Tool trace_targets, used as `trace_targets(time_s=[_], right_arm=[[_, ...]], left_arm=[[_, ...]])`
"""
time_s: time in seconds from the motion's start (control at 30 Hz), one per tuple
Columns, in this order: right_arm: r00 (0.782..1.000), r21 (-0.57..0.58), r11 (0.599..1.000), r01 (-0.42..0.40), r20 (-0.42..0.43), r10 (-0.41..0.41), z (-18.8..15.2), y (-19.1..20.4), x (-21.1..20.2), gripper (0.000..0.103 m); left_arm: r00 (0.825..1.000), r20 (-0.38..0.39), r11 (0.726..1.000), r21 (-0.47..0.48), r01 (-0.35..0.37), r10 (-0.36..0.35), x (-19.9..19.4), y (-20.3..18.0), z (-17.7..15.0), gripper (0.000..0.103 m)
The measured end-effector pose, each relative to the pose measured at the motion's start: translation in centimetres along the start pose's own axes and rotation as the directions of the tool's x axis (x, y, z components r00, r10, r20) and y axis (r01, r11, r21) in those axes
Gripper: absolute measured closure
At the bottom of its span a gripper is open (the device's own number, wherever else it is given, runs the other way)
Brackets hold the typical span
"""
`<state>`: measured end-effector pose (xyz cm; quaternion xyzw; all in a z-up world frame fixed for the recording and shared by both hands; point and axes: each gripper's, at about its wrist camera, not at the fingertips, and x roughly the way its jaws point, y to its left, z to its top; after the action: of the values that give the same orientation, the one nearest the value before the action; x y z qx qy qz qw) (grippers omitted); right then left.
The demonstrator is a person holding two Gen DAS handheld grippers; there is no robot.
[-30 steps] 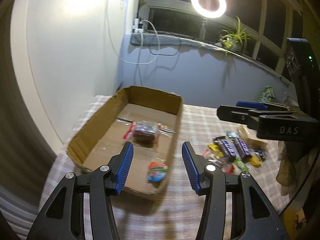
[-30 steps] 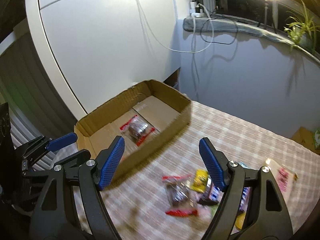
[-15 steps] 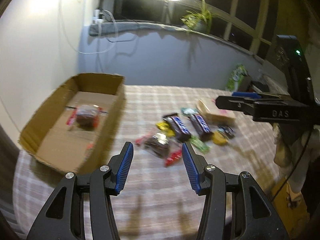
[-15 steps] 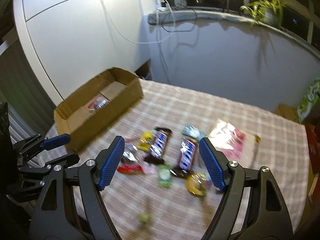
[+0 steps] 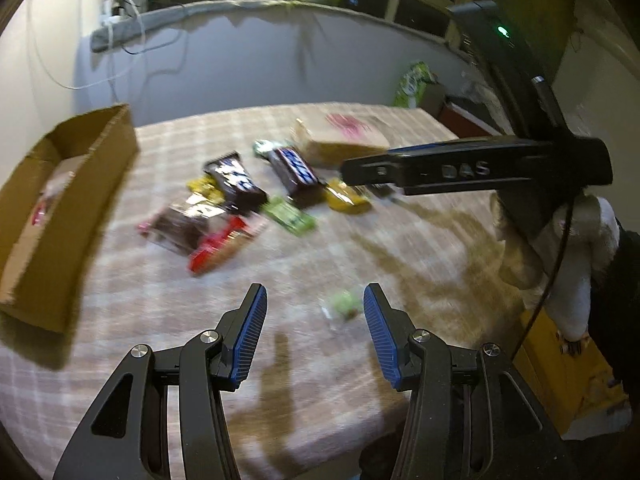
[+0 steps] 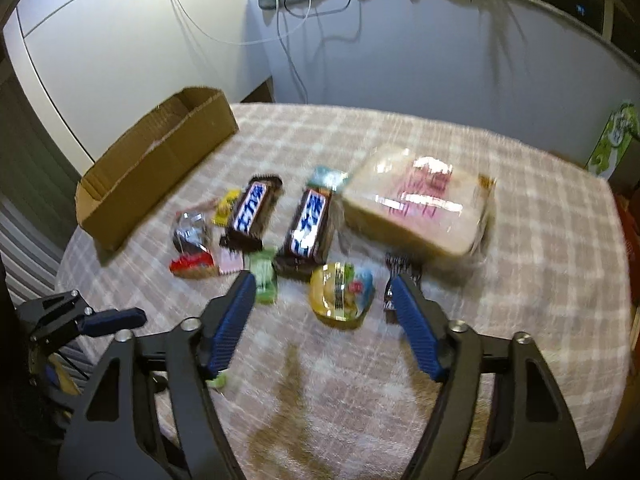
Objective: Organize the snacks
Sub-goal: 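Move both open grippers back over the remaining snacks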
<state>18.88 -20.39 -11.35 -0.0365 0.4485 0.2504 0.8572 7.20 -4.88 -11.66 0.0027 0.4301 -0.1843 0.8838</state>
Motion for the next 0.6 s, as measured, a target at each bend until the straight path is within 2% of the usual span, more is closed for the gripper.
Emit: trace_targets(time_s=[0.03, 0.23, 0.47, 0.6], right_arm=[[1.000, 0.002, 1.000, -0.004, -0.010, 0.004, -0.3, -0.1, 0.4, 0.039], [0.999, 0.015, 1.000, -0.012, -0.033, 0.013, -0.6, -0.6, 2.2, 0.048], [0.998, 0.021, 0.999, 0.025, -0.058, -0.024, -0.2, -1.2, 4.1, 0.049], [0.997, -0.008, 0.999, 0.051, -0.064, -0.052, -0.1, -0.9, 4.7, 0.049]], left_arm=[[1.000, -0.006, 1.000, 0.004, 0.005, -0.005, 0.2, -0.2, 0.0, 0.053], [0.999, -0.040, 1.000, 0.024, 0.001, 0.000, 2.1, -1.0, -0.3, 0.054], [0.998, -0.058, 0.999, 0.044, 0.001, 0.002, 3.3, -1.6, -0.2, 0.058], [0.998, -0.058, 0.998, 0.058, -0.009, 0.012, 3.8, -1.8, -0.3, 0.064]])
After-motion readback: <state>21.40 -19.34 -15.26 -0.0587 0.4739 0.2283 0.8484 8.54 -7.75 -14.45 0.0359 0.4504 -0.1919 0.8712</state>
